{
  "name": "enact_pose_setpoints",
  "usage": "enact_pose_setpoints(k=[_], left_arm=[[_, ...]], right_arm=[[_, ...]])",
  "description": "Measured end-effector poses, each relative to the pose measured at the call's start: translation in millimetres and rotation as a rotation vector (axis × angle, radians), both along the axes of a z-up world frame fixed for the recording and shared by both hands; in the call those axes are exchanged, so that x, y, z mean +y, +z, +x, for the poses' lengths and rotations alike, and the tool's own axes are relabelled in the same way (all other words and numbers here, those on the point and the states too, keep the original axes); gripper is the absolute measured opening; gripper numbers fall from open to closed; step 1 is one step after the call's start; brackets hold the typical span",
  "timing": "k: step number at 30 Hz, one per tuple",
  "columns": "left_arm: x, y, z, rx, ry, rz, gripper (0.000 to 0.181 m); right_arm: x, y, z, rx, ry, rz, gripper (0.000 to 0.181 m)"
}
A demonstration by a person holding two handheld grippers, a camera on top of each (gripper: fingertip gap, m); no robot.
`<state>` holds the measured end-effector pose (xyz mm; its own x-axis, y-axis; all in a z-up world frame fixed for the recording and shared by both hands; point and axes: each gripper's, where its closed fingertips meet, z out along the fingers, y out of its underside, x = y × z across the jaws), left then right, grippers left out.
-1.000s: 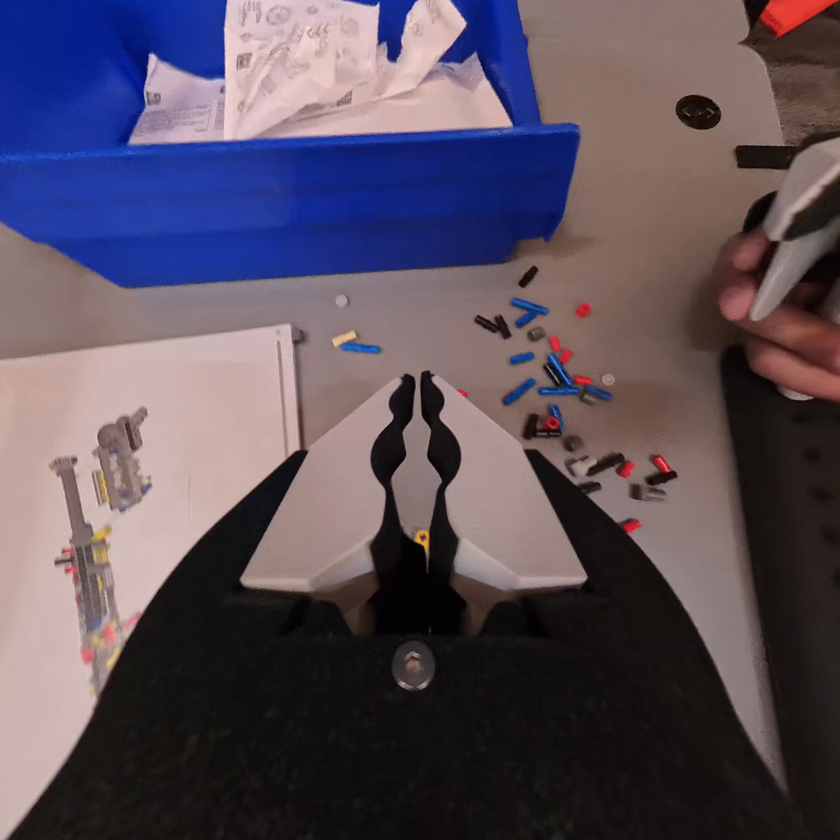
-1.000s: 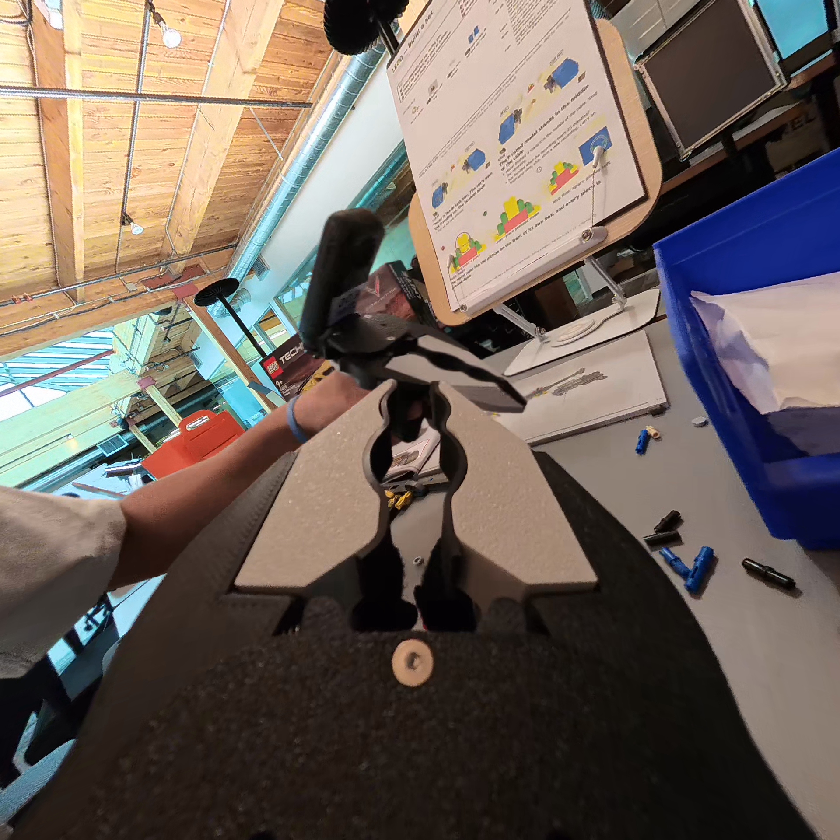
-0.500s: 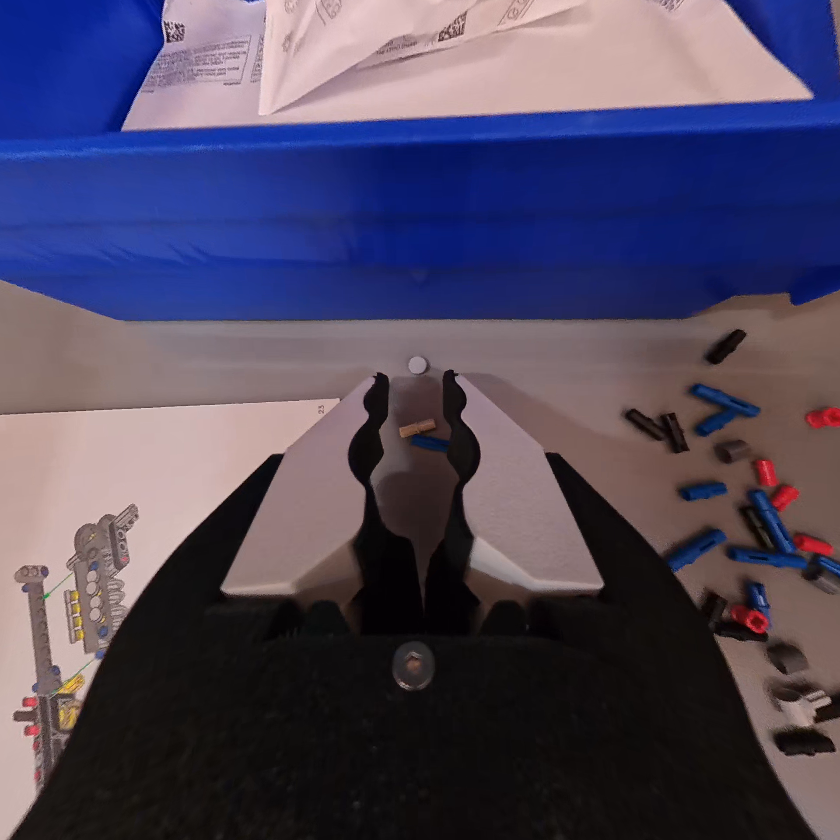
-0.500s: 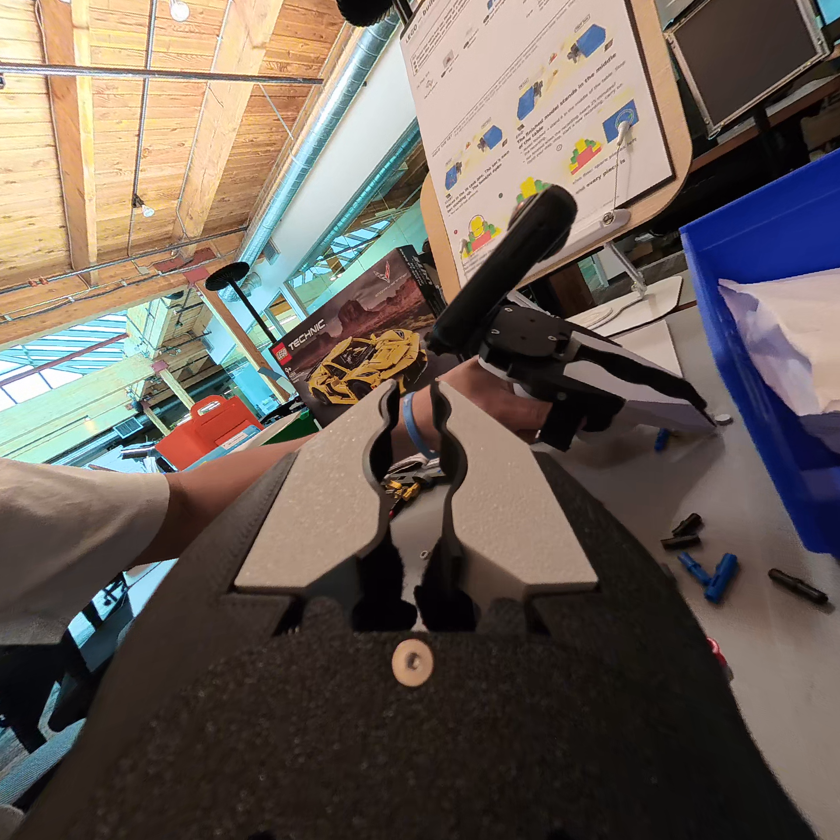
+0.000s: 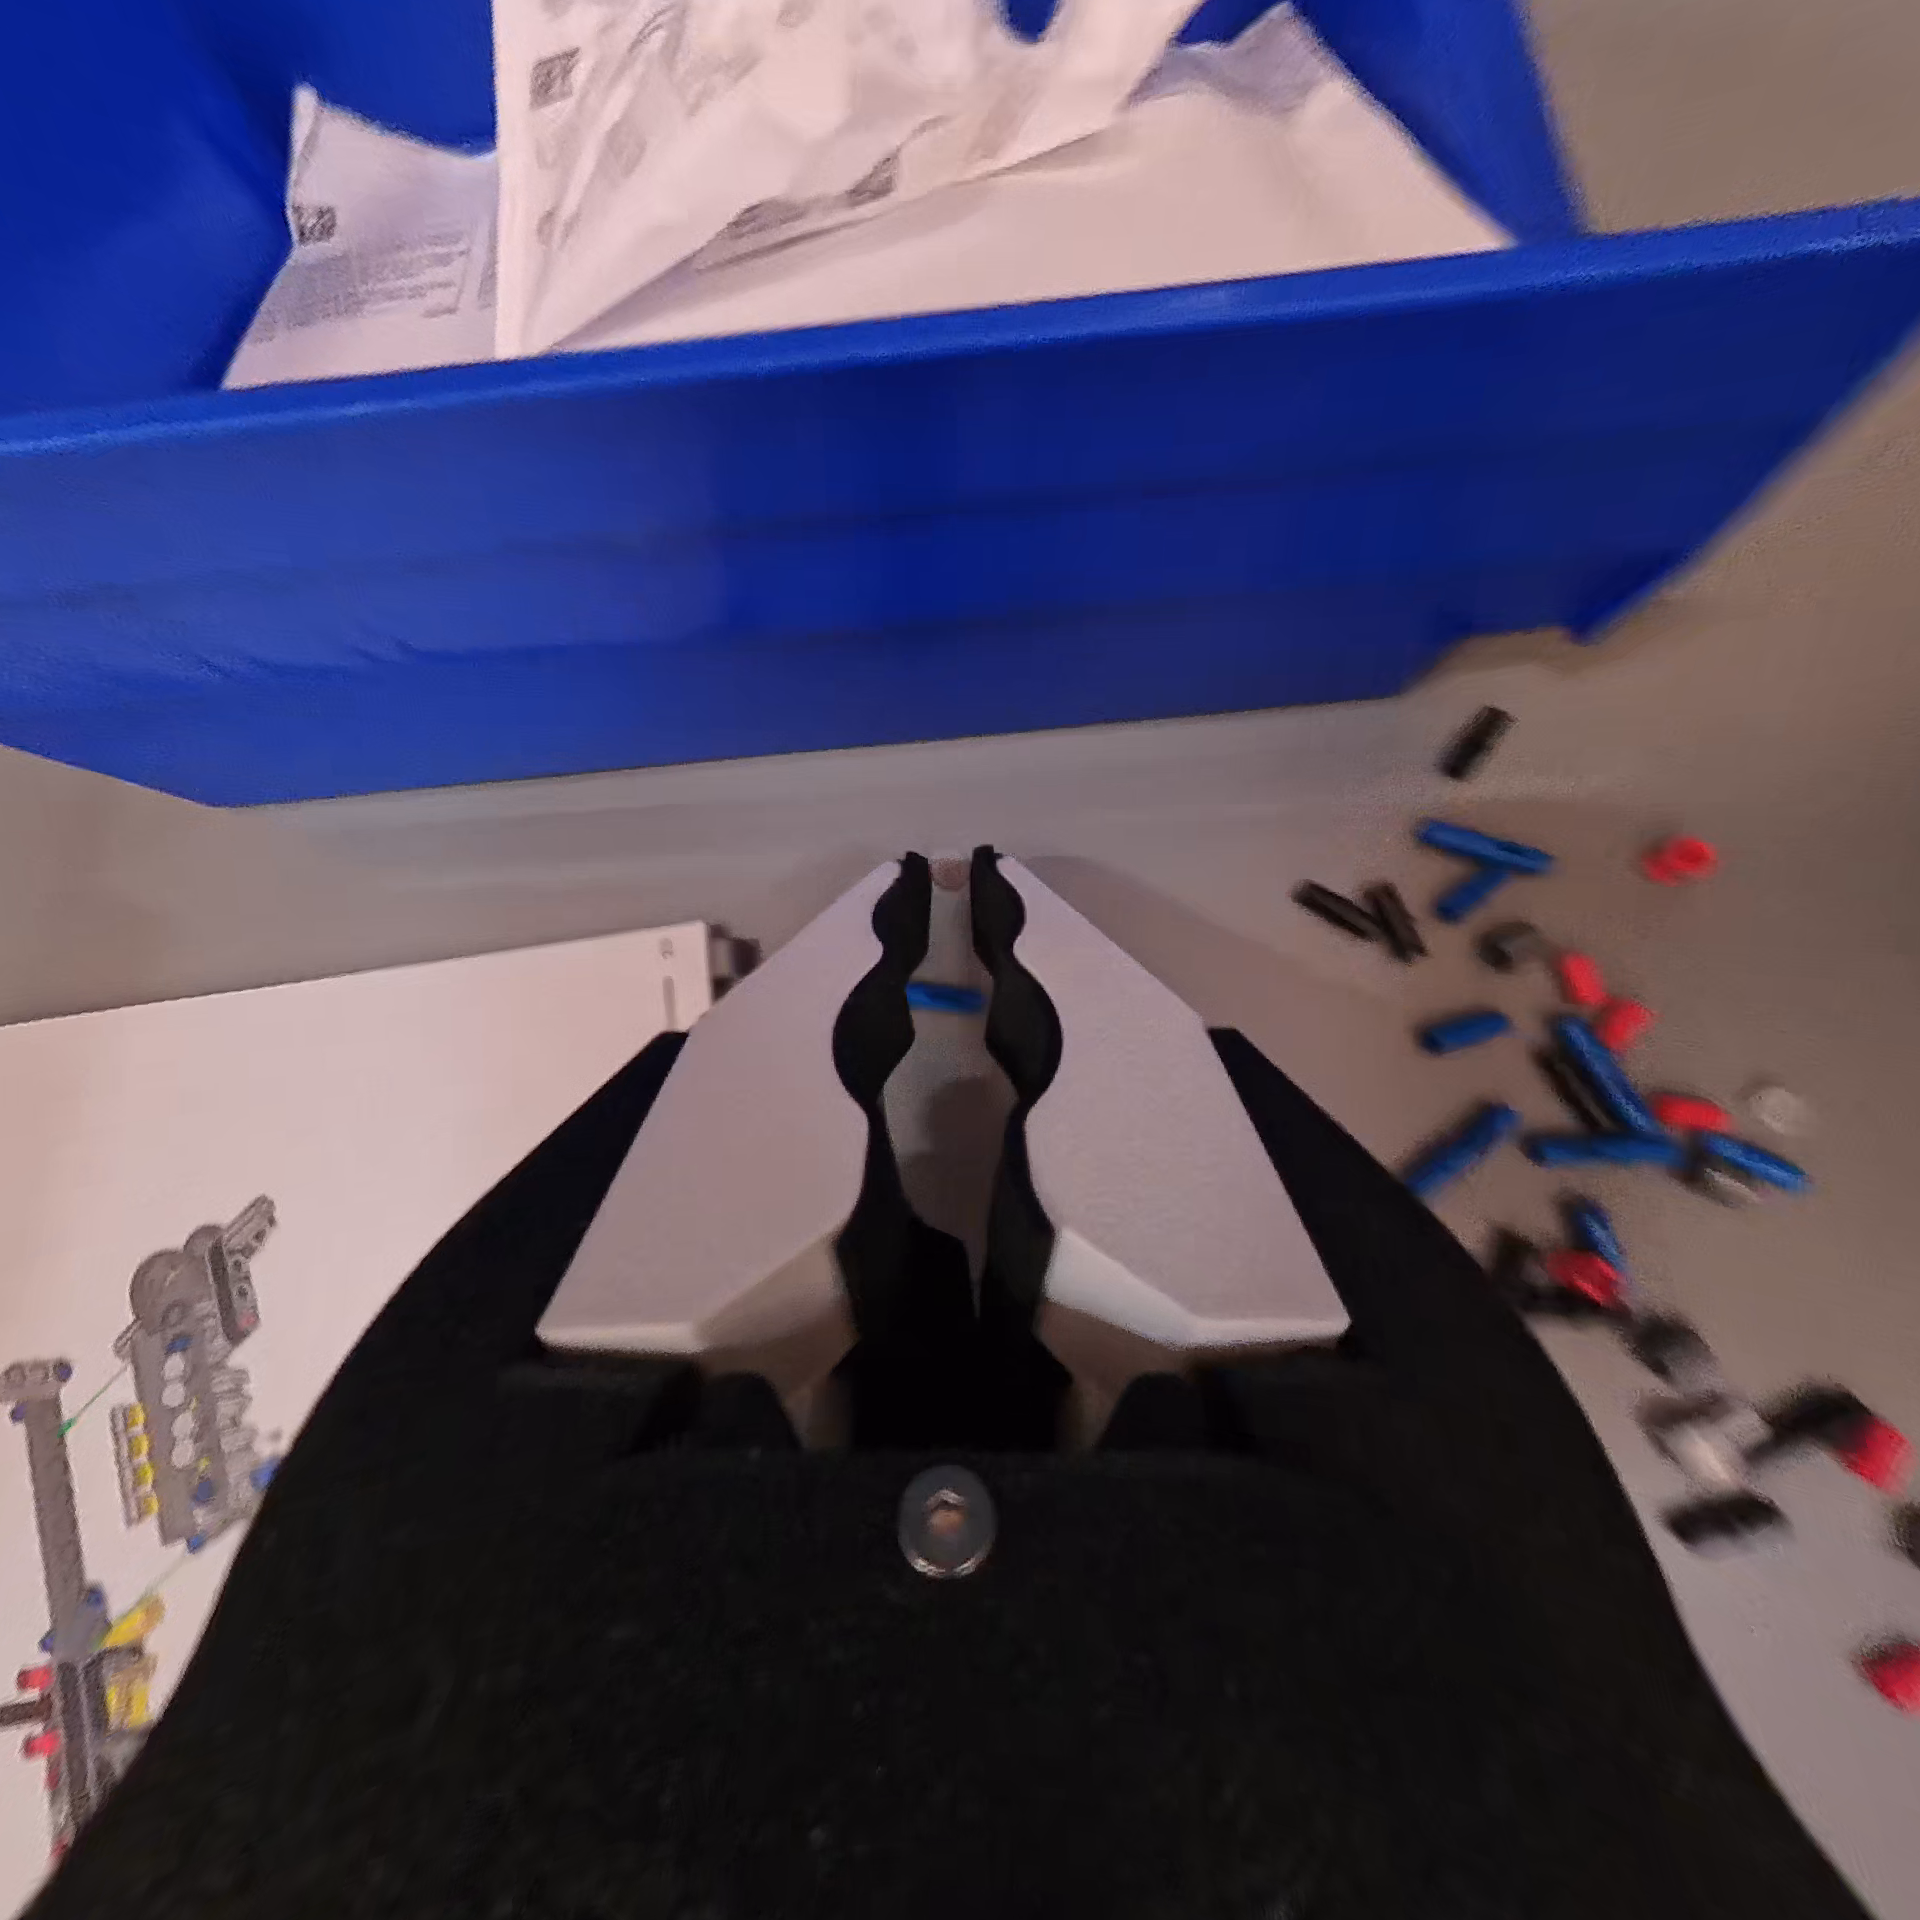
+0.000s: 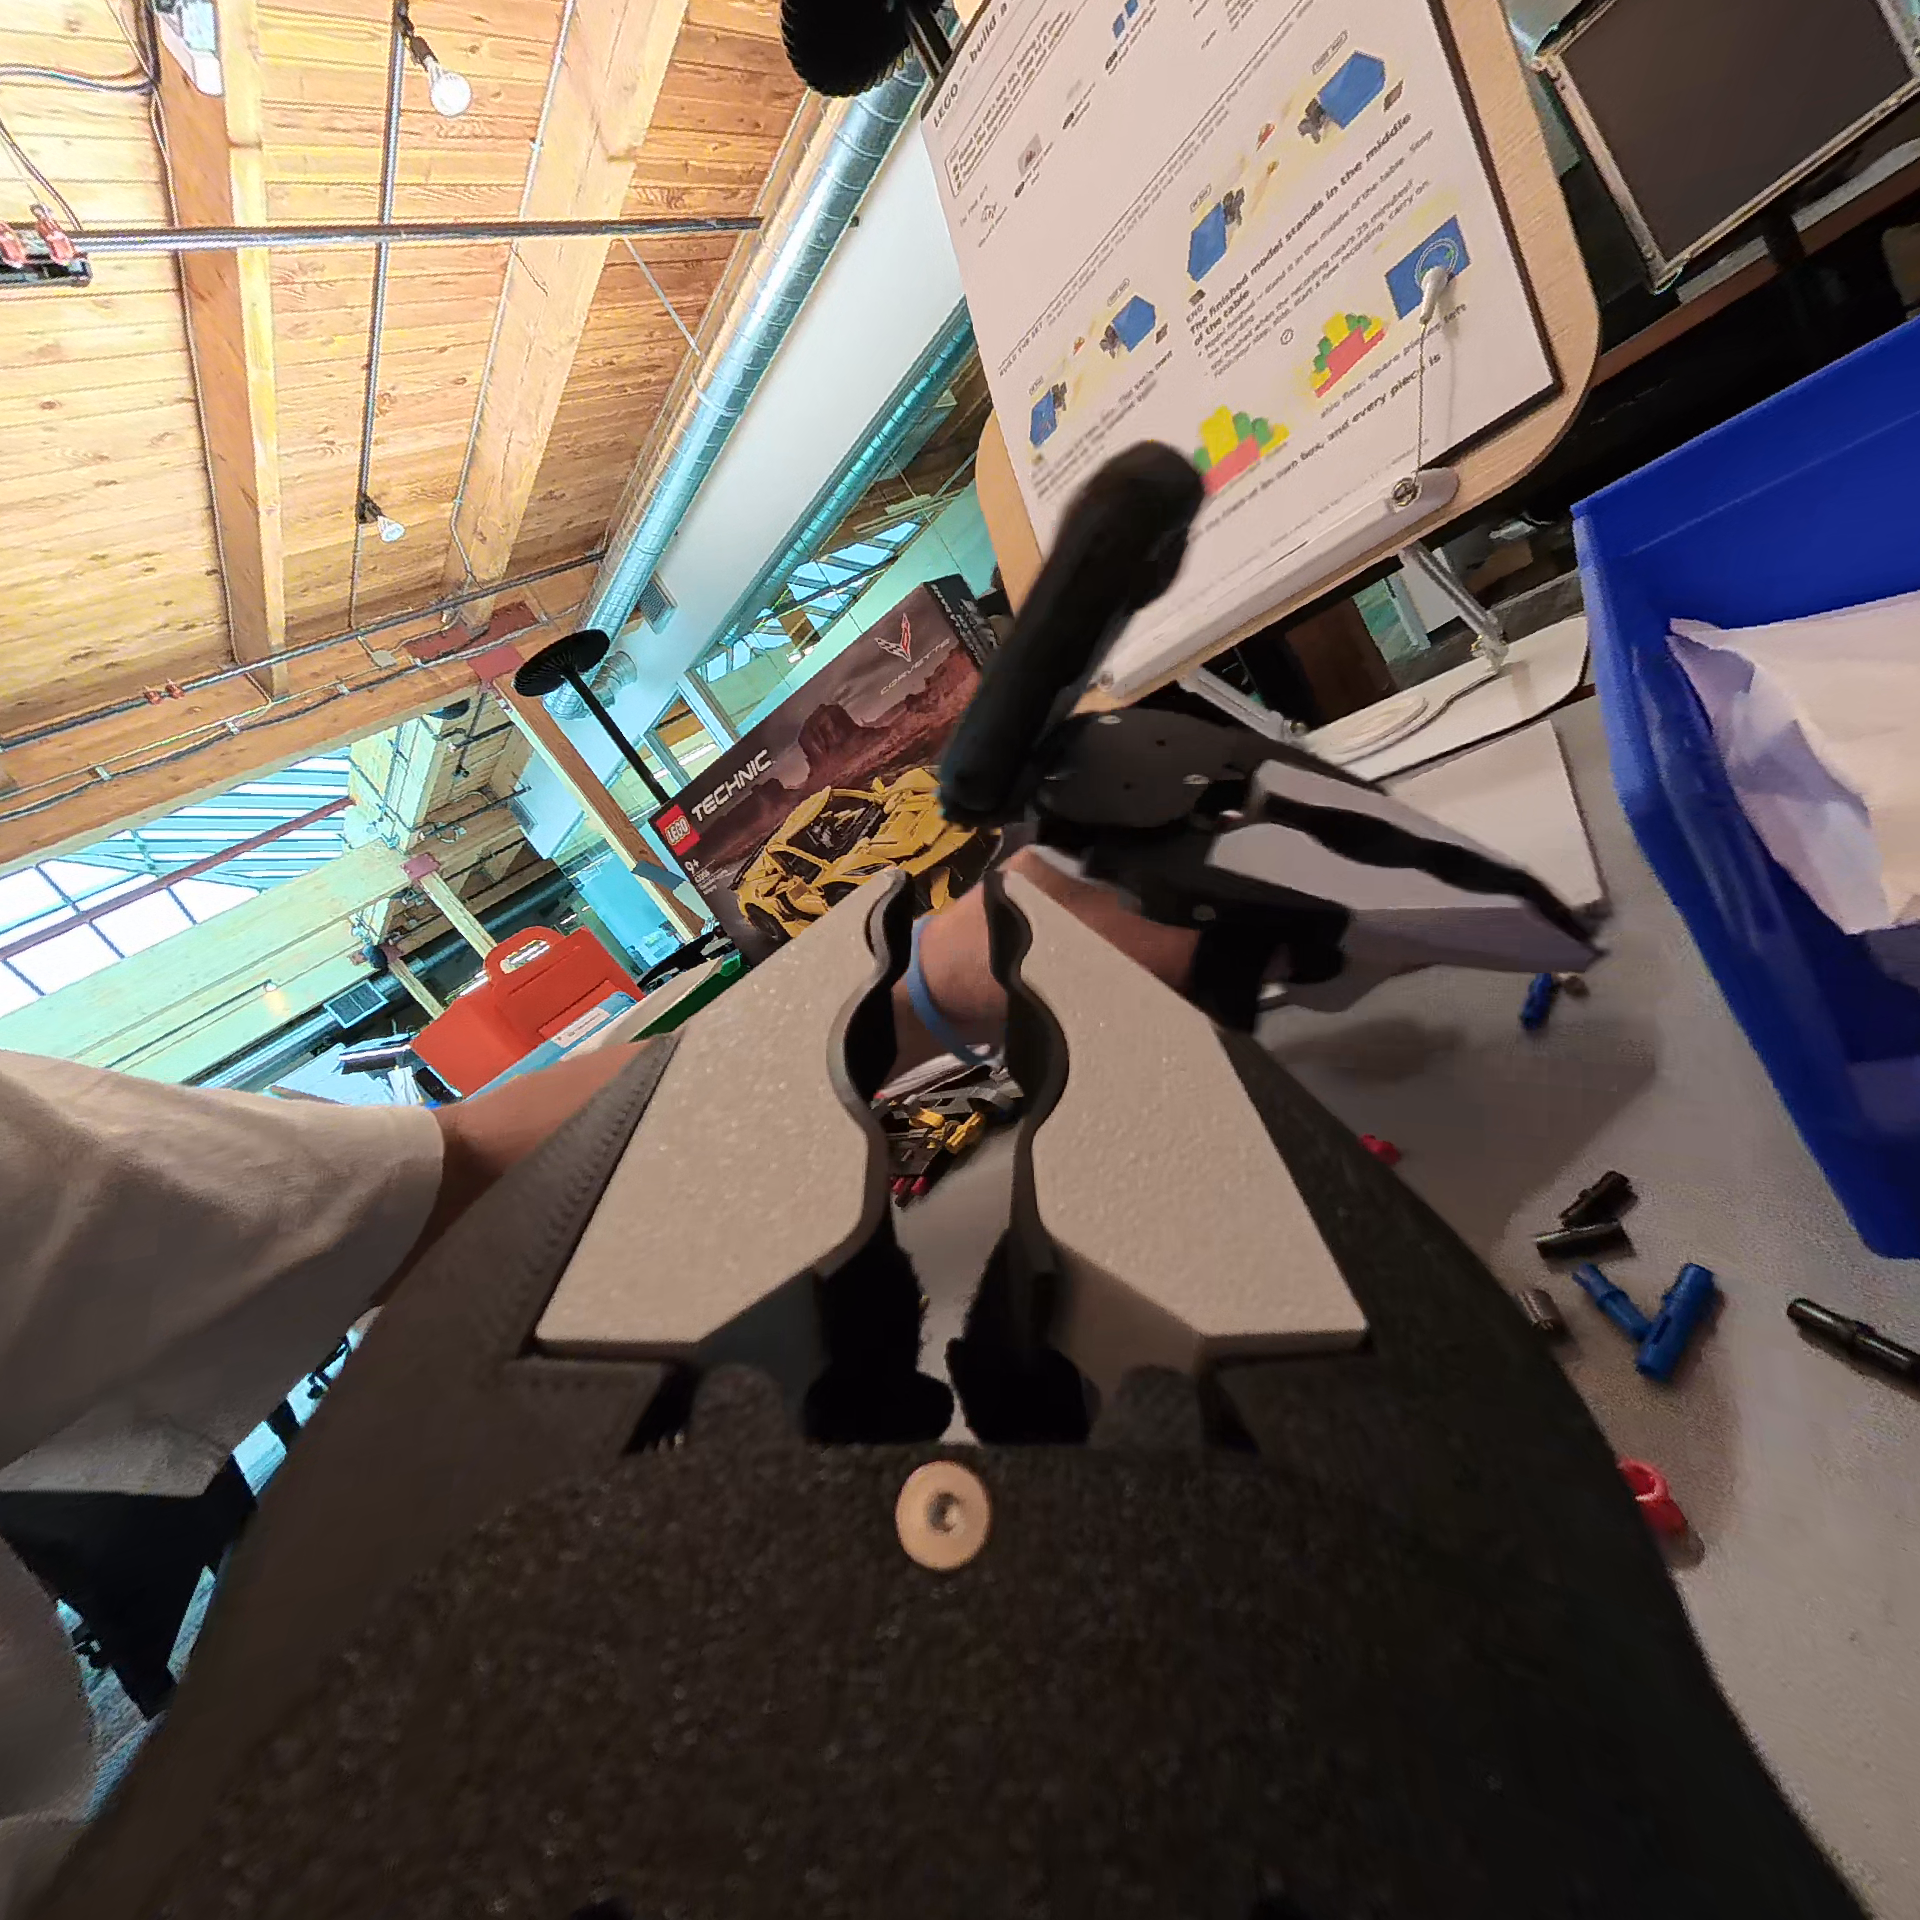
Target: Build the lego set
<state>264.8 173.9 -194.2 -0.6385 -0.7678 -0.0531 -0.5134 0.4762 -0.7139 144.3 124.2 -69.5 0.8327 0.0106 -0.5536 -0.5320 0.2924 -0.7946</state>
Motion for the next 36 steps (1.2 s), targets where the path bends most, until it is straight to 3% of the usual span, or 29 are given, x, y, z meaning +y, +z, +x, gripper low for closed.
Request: enact_pose_setpoints(k=[2,5,9,12,20,21,23,26,31,36], left_arm=[[-2.5,16.8,-35.1,0.004,-0.06,-0.024,0.006],[5.6,29.8,-119.2,0.054,-0.175,-0.002,0.006],[30.3,11.4,-229.0,0.182,-0.18,0.02,0.006],[35.1,-2.3,-269.8,0.201,-0.147,0.042,0.007],[30.4,-17.9,-284.1,0.142,-0.087,0.103,0.007],[33.4,-15.5,-285.0,0.134,-0.053,0.097,0.016],[42.4,-0.7,-291.8,0.1,0.048,0.038,0.03],[63.4,20.0,-313.7,0.086,0.301,-0.086,0.033],[90.6,-0.8,-333.8,0.093,0.736,-0.045,0.03],[93.5,-17.6,-321.5,0.103,0.83,0.029,0.033]], right_arm=[[-0.4,0.1,0.2,-0.002,-0.004,0.0,0.013],[1.3,-0.4,-1.6,-0.014,-0.002,-0.011,0.012],[12.6,-3.5,-11.4,-0.069,0.025,-0.067,0.013],[28.2,-8.9,-23.8,-0.139,0.065,-0.143,0.013],[59.3,-35.7,-59.7,-0.397,0.134,-0.405,0.013],[61.1,-38.0,-61.5,-0.421,0.13,-0.428,0.013],[64.5,-43.2,-65.1,-0.471,0.122,-0.474,0.013],[67.4,-45.5,-68.5,-0.497,0.118,-0.492,0.011],[66.0,-41.9,-64.2,-0.385,0.163,-0.436,0.013],[60.5,-34.2,-61.5,-0.349,0.163,-0.376,0.013]])
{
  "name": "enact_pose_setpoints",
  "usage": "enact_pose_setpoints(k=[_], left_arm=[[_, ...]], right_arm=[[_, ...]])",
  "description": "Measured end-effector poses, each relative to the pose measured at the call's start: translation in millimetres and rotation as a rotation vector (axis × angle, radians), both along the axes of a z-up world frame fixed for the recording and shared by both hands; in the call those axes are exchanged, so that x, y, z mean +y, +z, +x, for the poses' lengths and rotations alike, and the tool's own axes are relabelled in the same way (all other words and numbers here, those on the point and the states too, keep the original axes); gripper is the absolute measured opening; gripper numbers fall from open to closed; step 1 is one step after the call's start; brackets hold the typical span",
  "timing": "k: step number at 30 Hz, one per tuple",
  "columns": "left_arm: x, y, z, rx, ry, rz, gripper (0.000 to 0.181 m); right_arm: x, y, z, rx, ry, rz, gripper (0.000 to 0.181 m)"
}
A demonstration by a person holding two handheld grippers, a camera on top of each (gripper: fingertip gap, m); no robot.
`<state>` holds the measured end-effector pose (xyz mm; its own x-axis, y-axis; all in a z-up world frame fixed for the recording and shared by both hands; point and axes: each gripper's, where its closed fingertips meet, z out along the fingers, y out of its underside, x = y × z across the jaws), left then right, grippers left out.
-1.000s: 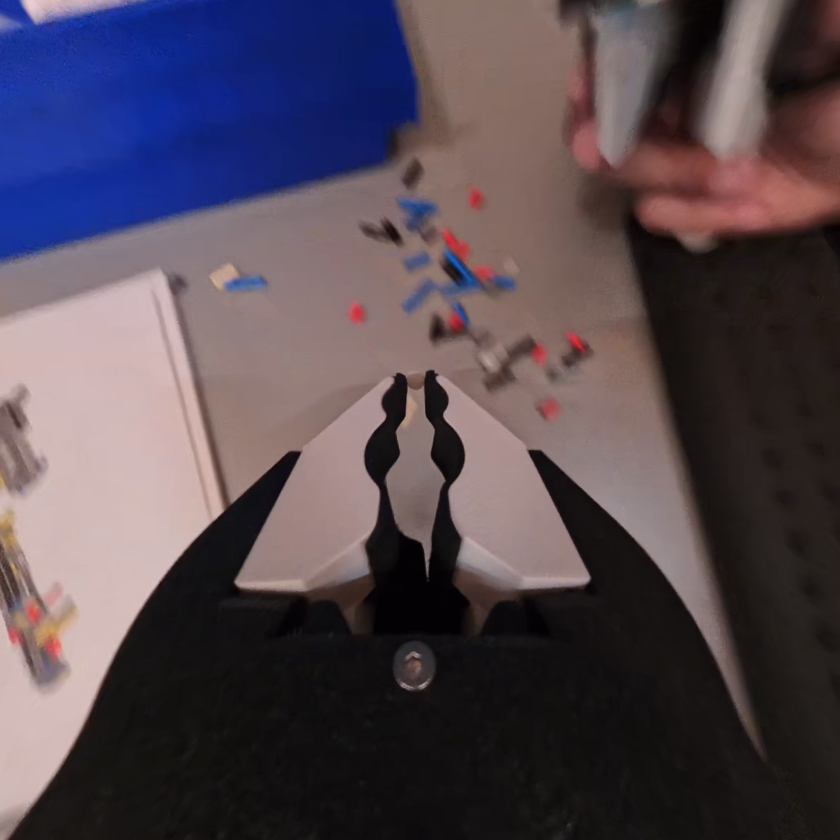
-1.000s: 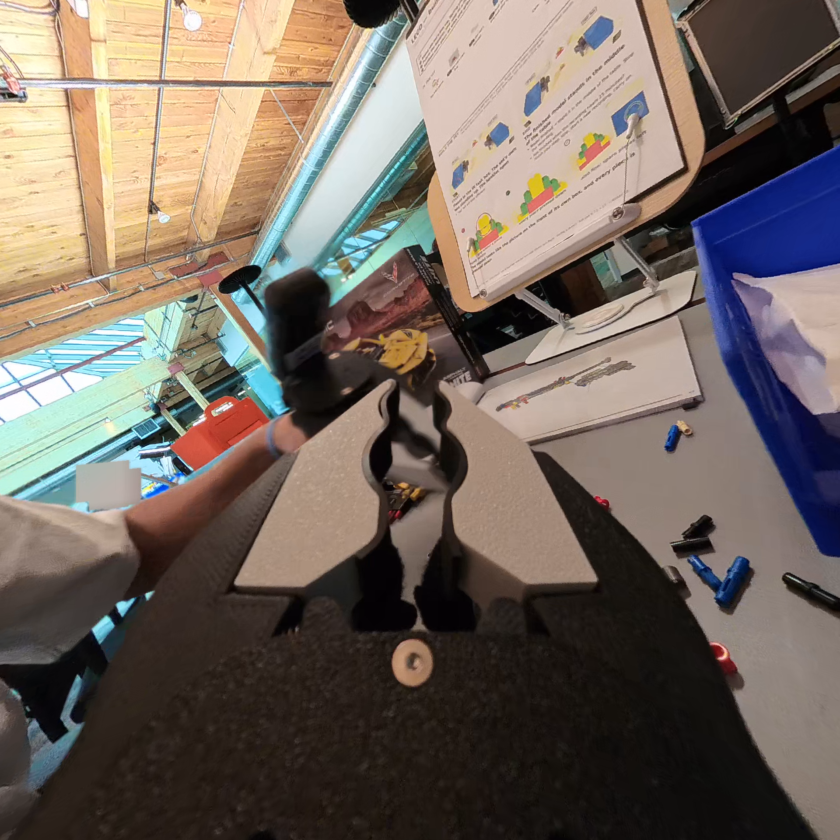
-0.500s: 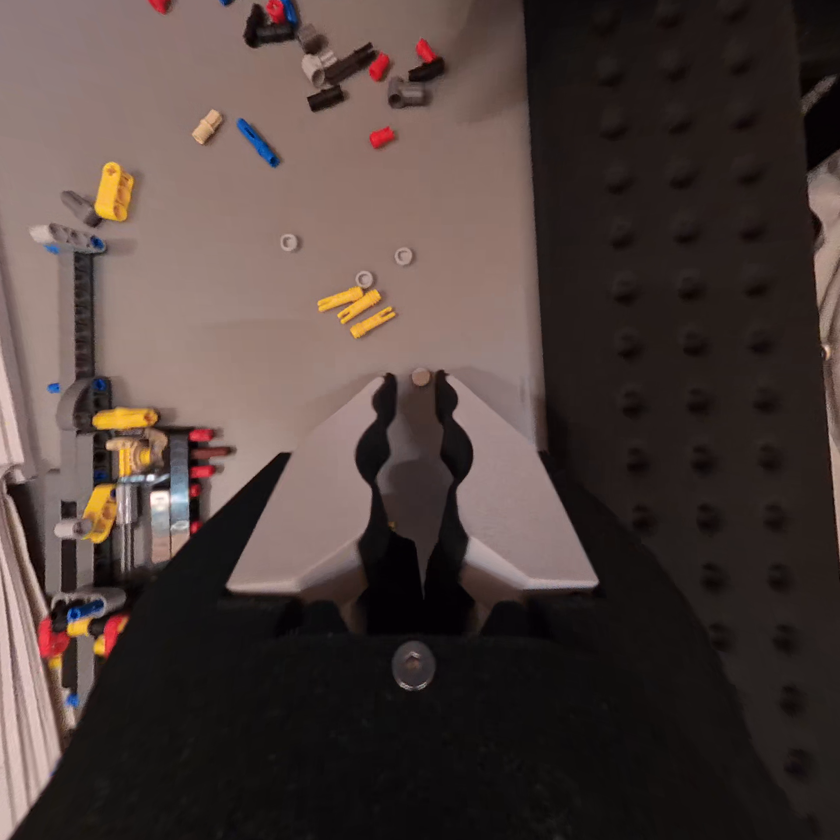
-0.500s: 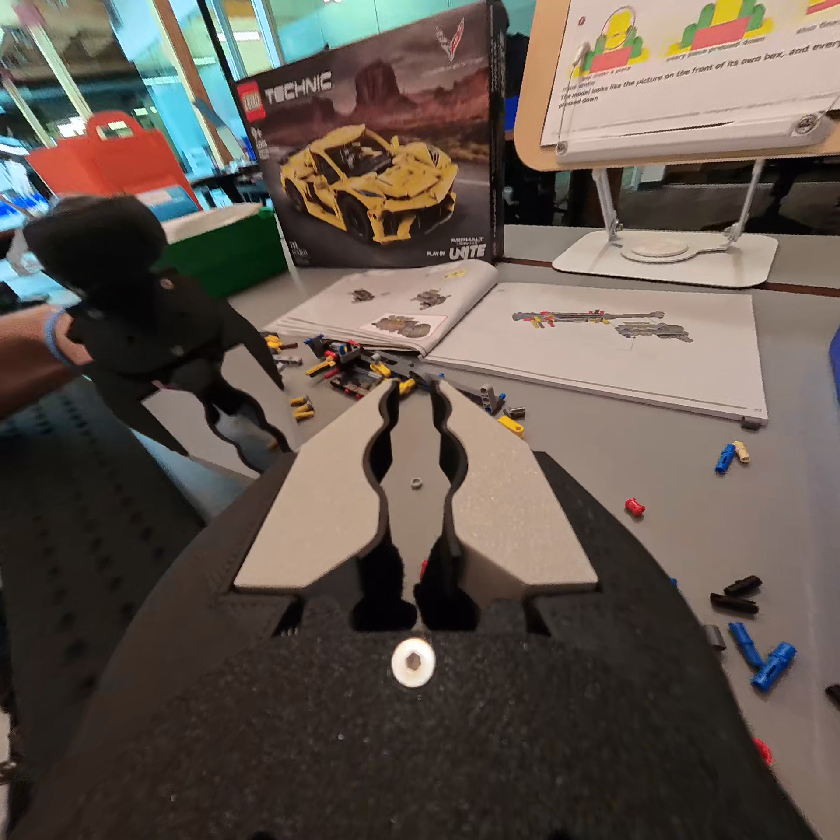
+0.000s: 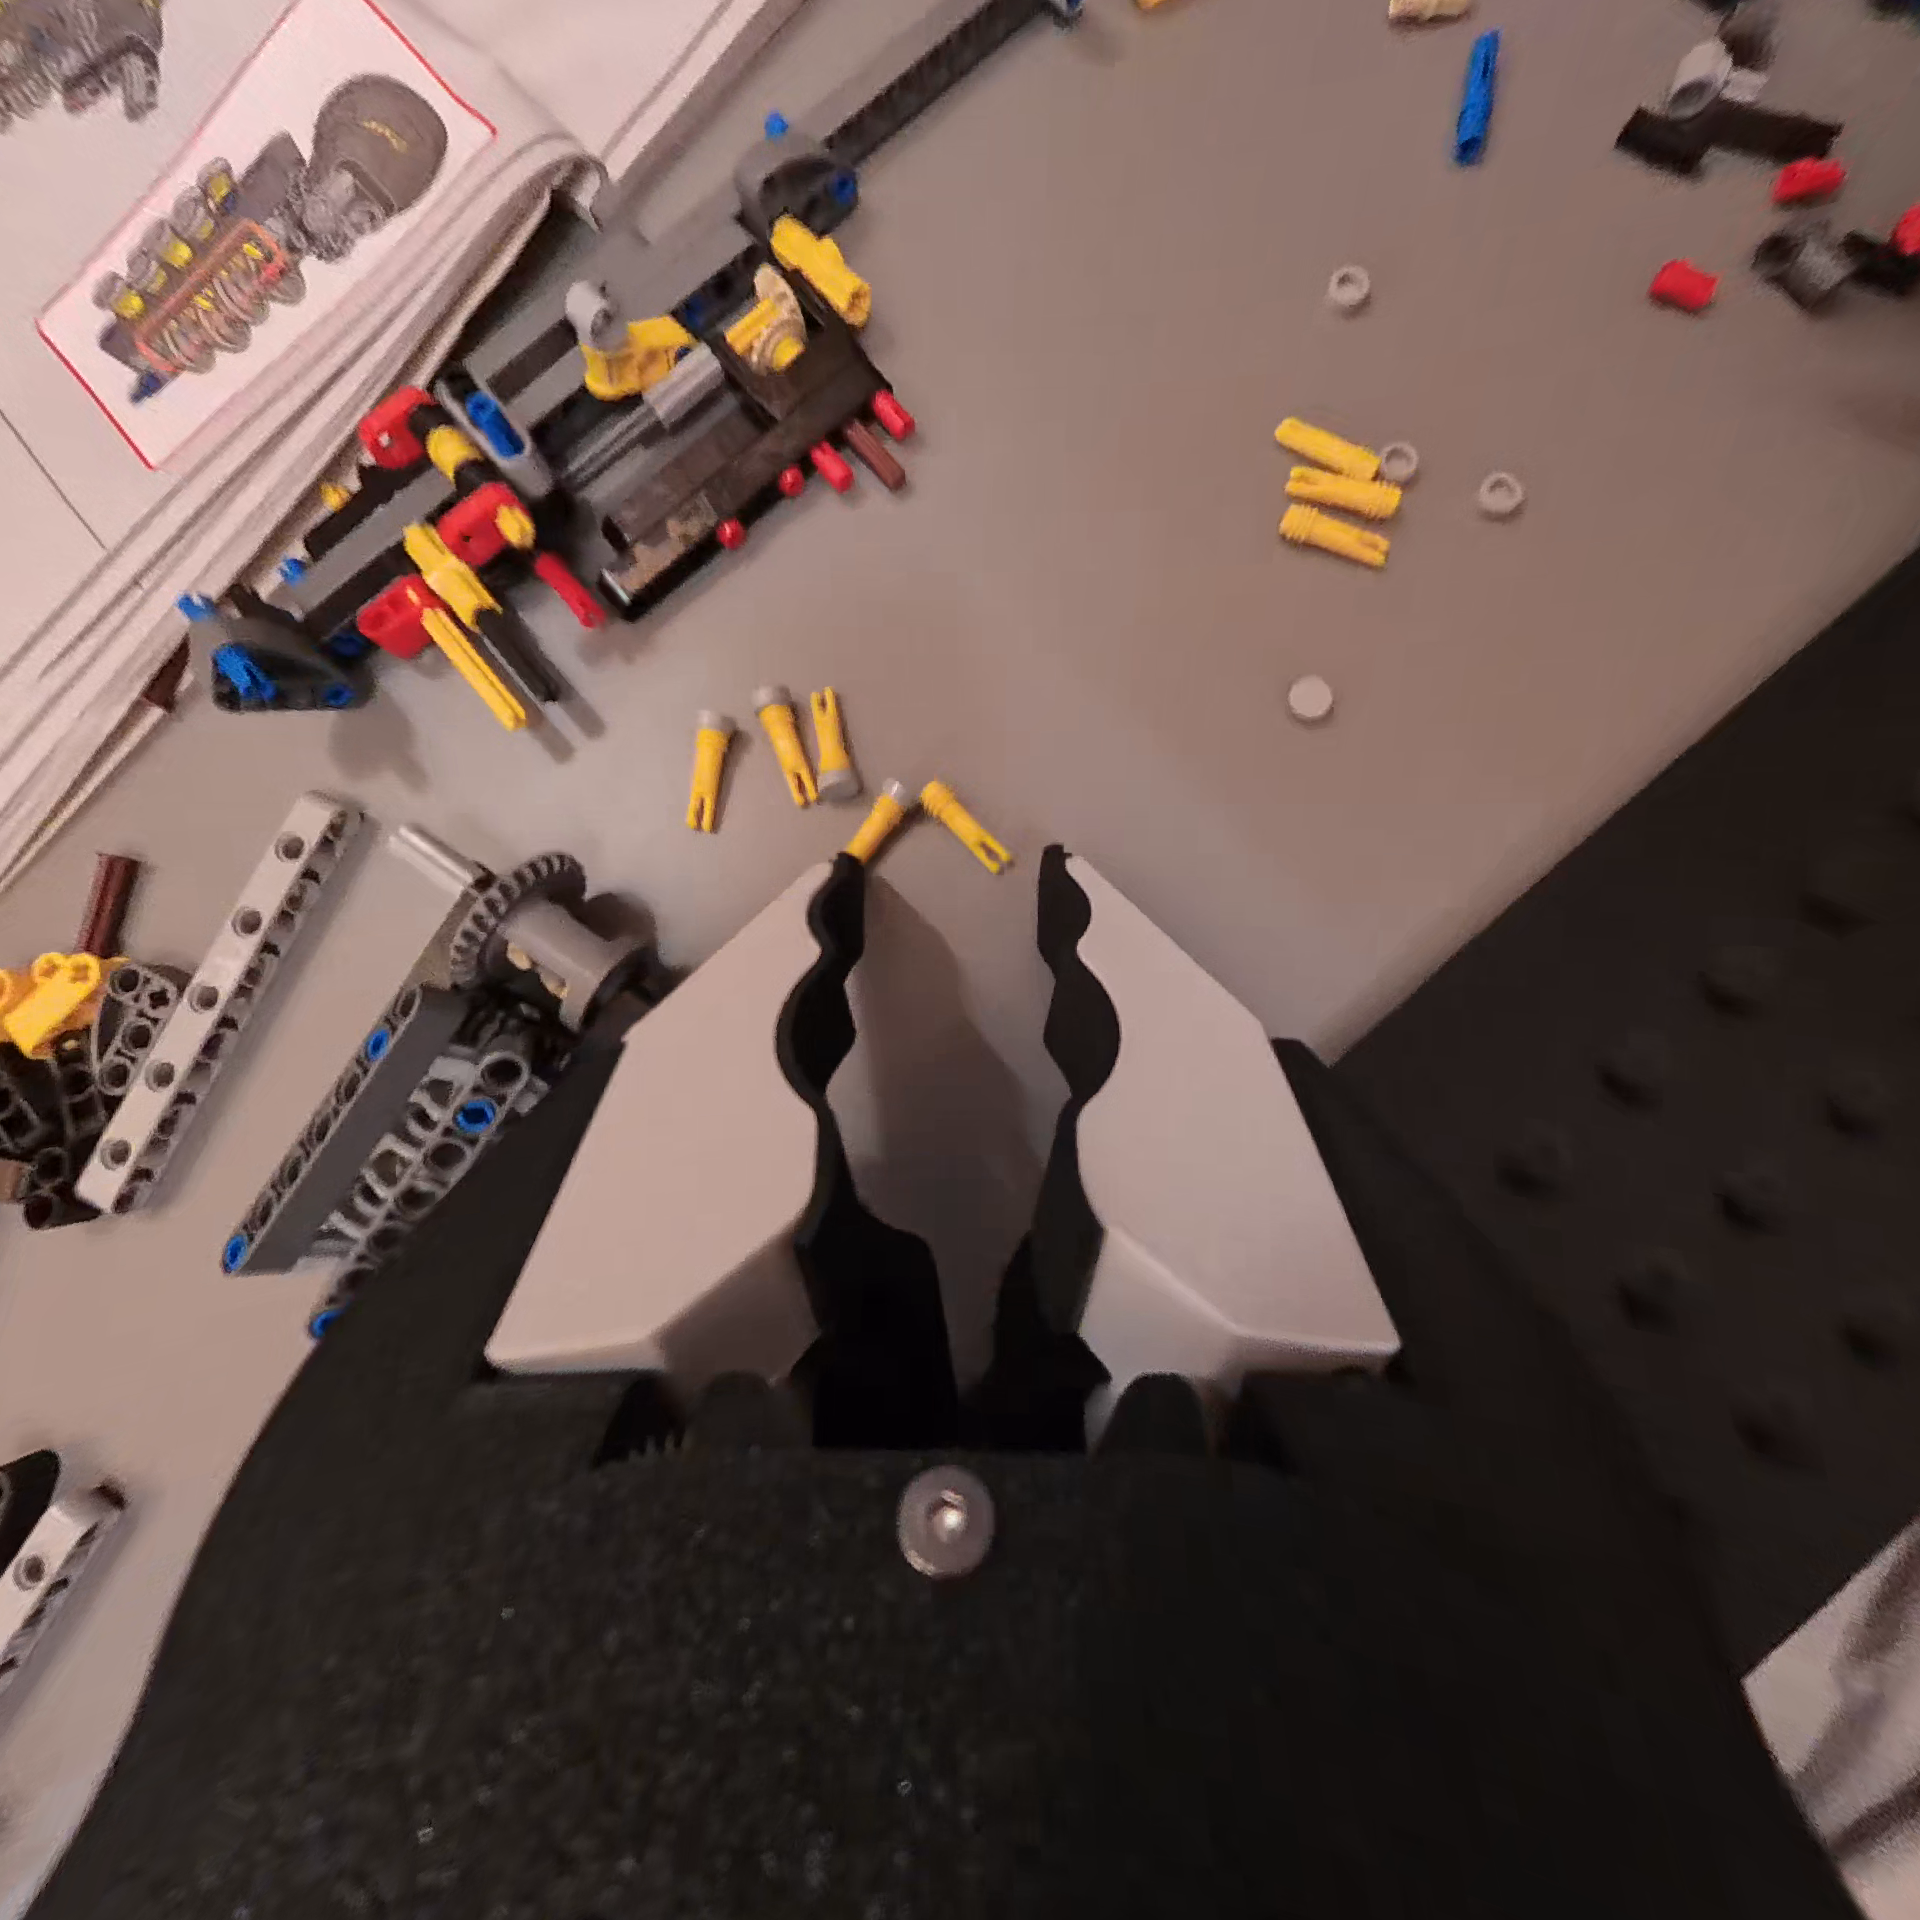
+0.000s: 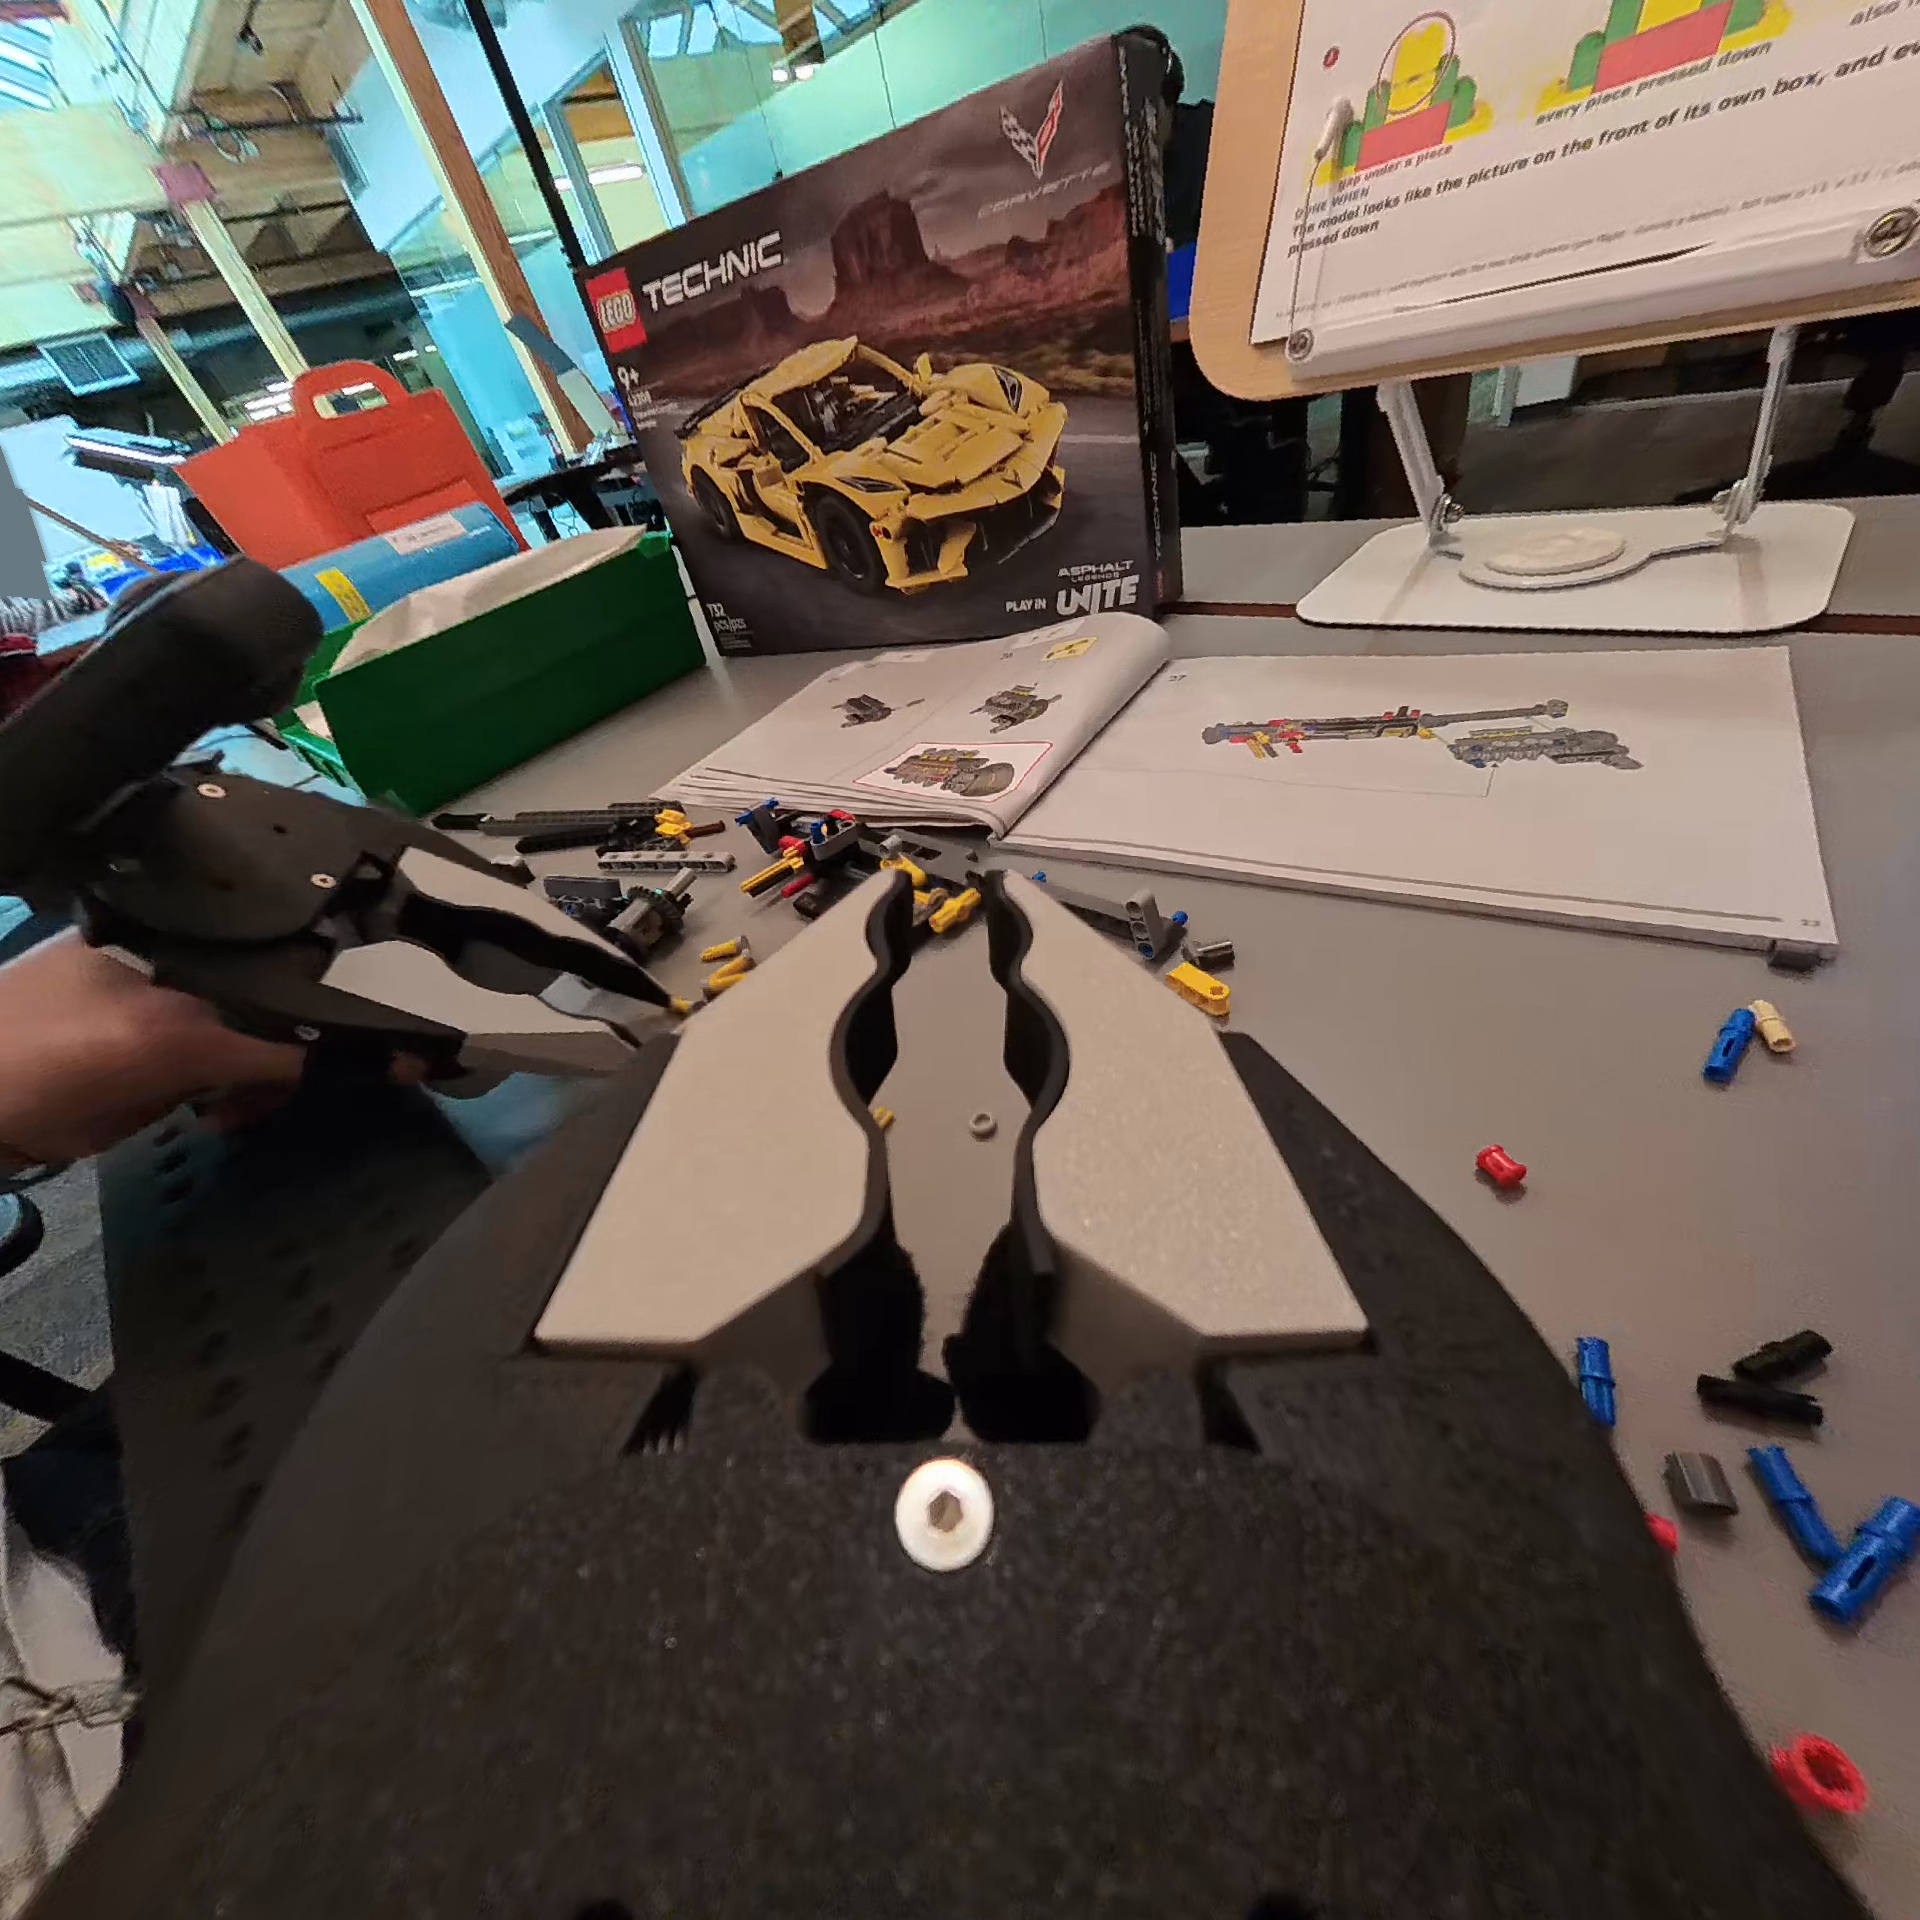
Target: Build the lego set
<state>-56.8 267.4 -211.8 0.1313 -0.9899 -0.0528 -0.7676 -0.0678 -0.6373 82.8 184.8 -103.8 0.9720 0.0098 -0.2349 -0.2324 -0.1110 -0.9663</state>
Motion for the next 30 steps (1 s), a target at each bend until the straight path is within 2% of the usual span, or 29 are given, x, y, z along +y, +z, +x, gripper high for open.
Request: enact_pose_setpoints(k=[3,6,8,10,13,15,17,20,23,27,30], left_arm=[[-2.4,-2.0,7.3,0.011,0.0,-0.008,0.025],[-9.8,-3.1,11.0,0.018,-0.04,-0.032,0.005],[-10.1,-3.0,10.9,0.023,-0.065,-0.016,0.005],[-15.7,1.9,12.4,-0.005,-0.147,-0.002,0.004],[-31.8,39.6,21.1,-0.197,-0.339,0.146,0.004],[-44.9,70.5,22.4,-0.33,-0.474,0.34,0.004],[-52.5,90.3,20.6,-0.4,-0.562,0.519,0.004],[-58.4,100.4,18.7,-0.426,-0.633,0.644,0.004],[-64.0,104.5,16.7,-0.453,-0.682,0.708,0.004],[-69.9,110.3,12.9,-0.491,-0.702,0.711,0.004],[-72.1,113.8,11.1,-0.507,-0.702,0.717,0.004]], right_arm=[[-1.4,1.9,-0.1,0.013,0.007,0.015,0.013],[-1.7,2.0,-0.6,0.02,0.013,0.017,0.013],[-1.2,1.9,-3.3,0.016,0.026,0.016,0.013],[0.8,2.3,-12.2,0.022,0.068,0.011,0.012],[11.0,-0.9,-58.8,0.125,0.285,-0.049,0.012],[17.6,-11.0,-92.3,0.192,0.434,-0.143,0.021],[18.6,-13.7,-114.3,0.265,0.547,-0.188,0.023],[18.2,3.2,-124.1,0.395,0.622,-0.115,0.019],[16.9,6.8,-131.0,0.442,0.672,-0.1,0.016],[16.2,9.7,-132.7,0.479,0.7,-0.065,0.005],[14.9,9.5,-137.3,0.489,0.733,-0.064,0.009]])
